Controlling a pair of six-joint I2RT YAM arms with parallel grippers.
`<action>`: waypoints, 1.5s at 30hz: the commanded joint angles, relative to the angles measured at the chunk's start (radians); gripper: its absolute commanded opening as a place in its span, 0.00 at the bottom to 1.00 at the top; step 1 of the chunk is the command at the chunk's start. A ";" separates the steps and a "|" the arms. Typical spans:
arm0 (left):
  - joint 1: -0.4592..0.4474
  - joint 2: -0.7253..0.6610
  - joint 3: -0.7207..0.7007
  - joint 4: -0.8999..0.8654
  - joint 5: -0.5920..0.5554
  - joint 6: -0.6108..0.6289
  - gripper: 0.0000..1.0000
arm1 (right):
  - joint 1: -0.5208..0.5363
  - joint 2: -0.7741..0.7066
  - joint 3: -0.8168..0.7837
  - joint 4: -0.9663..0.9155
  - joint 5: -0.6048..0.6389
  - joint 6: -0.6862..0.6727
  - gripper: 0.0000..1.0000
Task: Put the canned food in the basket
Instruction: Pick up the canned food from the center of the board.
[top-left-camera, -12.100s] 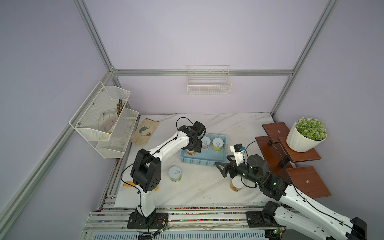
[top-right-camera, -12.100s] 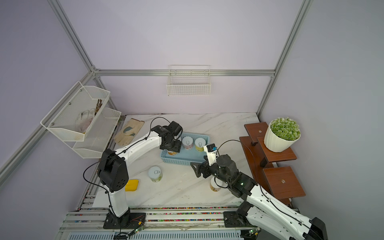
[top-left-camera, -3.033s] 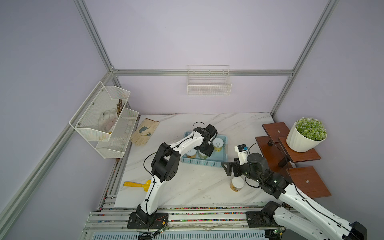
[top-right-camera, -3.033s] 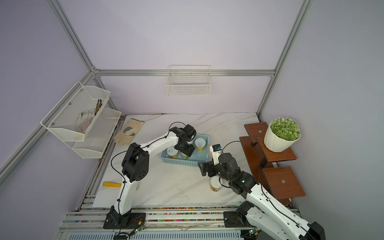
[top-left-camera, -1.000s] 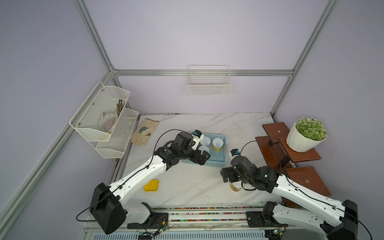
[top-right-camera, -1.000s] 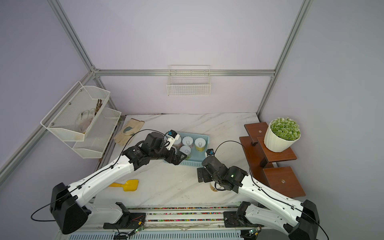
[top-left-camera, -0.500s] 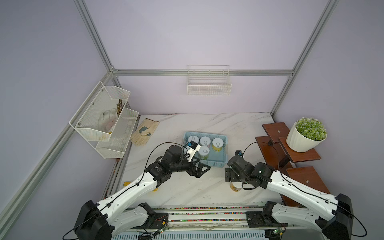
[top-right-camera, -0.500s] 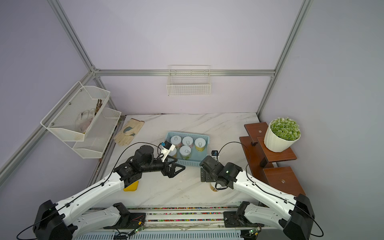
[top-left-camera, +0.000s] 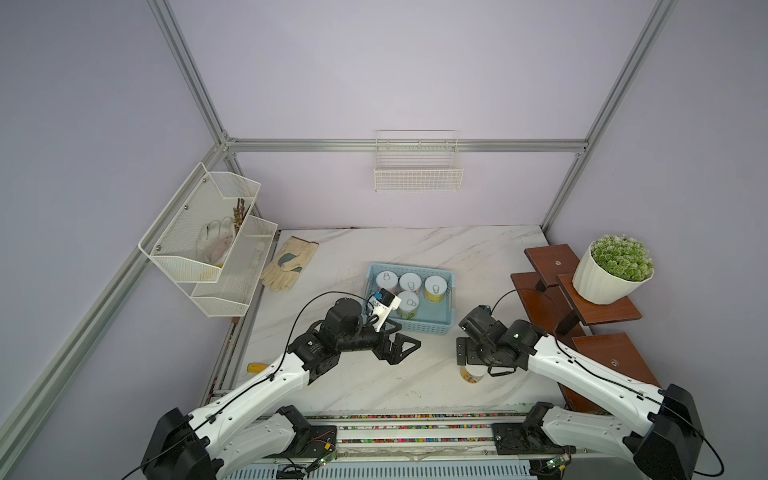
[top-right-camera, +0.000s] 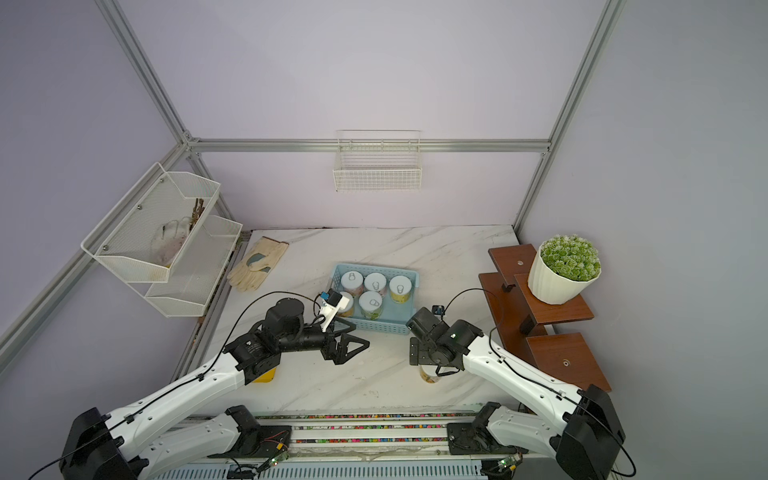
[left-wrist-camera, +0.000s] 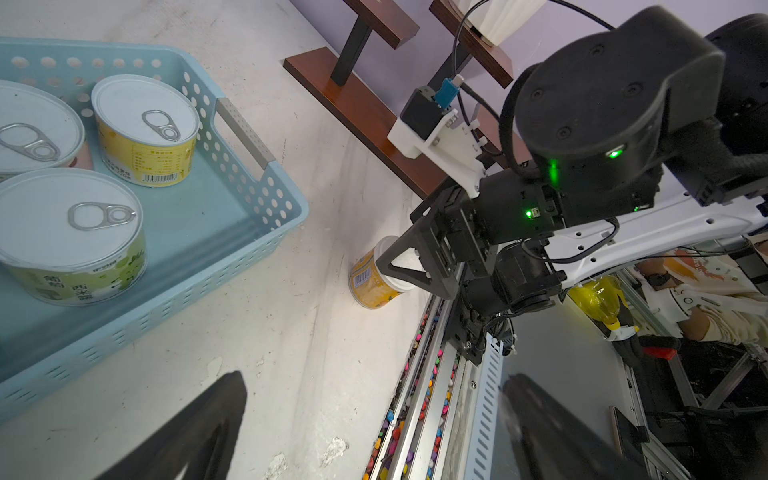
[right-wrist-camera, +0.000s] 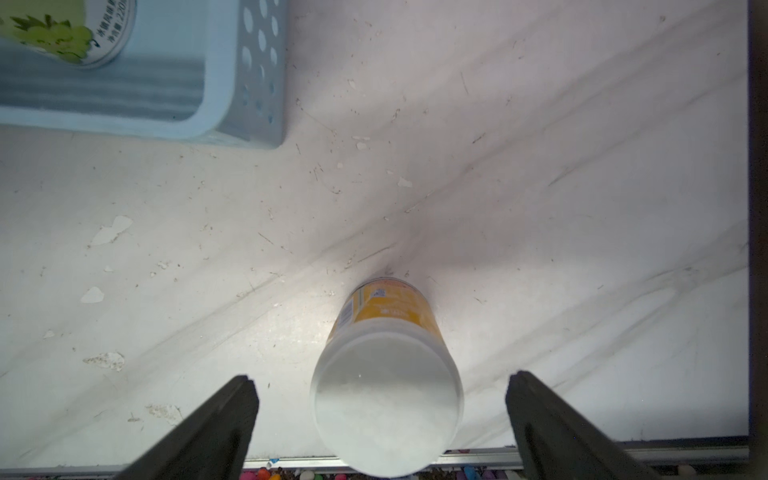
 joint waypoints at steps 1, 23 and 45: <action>-0.016 -0.009 0.014 0.027 -0.012 0.016 1.00 | -0.012 0.025 -0.020 -0.008 -0.022 -0.021 1.00; -0.056 0.046 0.055 0.001 -0.026 0.039 1.00 | -0.014 0.095 -0.043 0.021 -0.084 -0.046 0.91; -0.074 0.054 0.079 -0.025 -0.041 0.048 1.00 | -0.039 0.130 -0.060 0.055 -0.109 -0.045 0.81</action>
